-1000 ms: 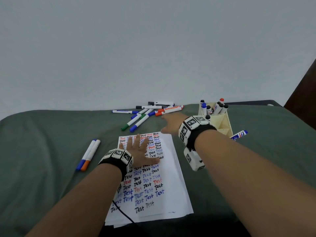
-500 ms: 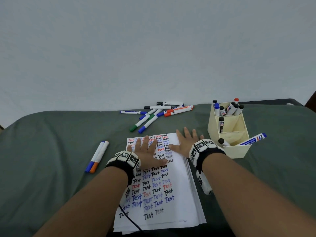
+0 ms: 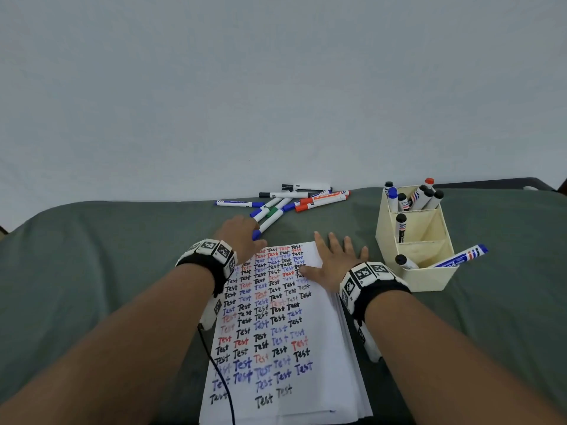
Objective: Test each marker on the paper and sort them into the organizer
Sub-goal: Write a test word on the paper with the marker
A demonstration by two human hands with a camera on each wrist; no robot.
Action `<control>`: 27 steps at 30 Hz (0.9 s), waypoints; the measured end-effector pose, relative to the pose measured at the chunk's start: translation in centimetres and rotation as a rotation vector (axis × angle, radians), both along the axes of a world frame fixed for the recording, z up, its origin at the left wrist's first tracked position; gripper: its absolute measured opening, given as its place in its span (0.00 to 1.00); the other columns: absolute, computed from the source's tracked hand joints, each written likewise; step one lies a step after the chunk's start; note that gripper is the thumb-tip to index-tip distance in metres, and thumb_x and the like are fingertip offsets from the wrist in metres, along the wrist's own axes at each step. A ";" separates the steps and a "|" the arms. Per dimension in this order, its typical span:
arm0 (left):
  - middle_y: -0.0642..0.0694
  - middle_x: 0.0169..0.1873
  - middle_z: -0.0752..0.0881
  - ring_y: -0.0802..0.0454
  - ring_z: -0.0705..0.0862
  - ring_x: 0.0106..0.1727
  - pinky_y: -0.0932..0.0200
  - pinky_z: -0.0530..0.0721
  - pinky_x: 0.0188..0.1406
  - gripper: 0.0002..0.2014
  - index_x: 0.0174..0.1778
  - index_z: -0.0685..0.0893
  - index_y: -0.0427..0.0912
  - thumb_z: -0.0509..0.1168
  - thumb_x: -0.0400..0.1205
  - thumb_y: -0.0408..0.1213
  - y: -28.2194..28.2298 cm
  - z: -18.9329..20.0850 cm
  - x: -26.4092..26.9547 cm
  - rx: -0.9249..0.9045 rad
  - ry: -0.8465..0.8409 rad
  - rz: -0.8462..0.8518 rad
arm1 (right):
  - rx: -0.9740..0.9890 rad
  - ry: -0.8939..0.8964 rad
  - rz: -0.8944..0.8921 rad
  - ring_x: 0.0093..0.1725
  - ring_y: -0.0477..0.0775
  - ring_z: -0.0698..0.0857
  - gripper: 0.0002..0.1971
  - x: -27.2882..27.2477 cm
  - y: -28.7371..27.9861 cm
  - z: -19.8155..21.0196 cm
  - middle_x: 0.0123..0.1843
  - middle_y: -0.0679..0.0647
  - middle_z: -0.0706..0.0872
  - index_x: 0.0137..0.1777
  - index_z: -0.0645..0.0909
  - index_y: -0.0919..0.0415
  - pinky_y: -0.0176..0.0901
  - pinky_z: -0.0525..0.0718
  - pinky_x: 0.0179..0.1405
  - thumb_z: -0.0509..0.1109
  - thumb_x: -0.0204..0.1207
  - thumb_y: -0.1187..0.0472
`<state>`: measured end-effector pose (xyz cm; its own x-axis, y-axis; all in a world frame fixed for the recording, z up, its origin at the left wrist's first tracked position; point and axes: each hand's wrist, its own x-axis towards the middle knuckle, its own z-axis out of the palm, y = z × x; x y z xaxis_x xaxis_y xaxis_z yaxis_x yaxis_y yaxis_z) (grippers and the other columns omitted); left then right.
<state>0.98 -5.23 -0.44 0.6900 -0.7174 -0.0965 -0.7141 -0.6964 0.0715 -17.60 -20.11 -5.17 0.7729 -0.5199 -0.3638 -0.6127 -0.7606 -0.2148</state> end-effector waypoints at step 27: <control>0.56 0.35 0.78 0.54 0.78 0.36 0.65 0.69 0.32 0.12 0.55 0.91 0.48 0.66 0.80 0.32 3.1 2.6 -3.4 -0.318 -0.023 -0.345 | -0.152 -0.527 0.190 0.90 0.62 0.49 0.37 -0.9 1.8 4.4 0.91 0.52 0.54 0.89 0.51 0.40 0.70 0.54 0.85 0.67 0.85 0.45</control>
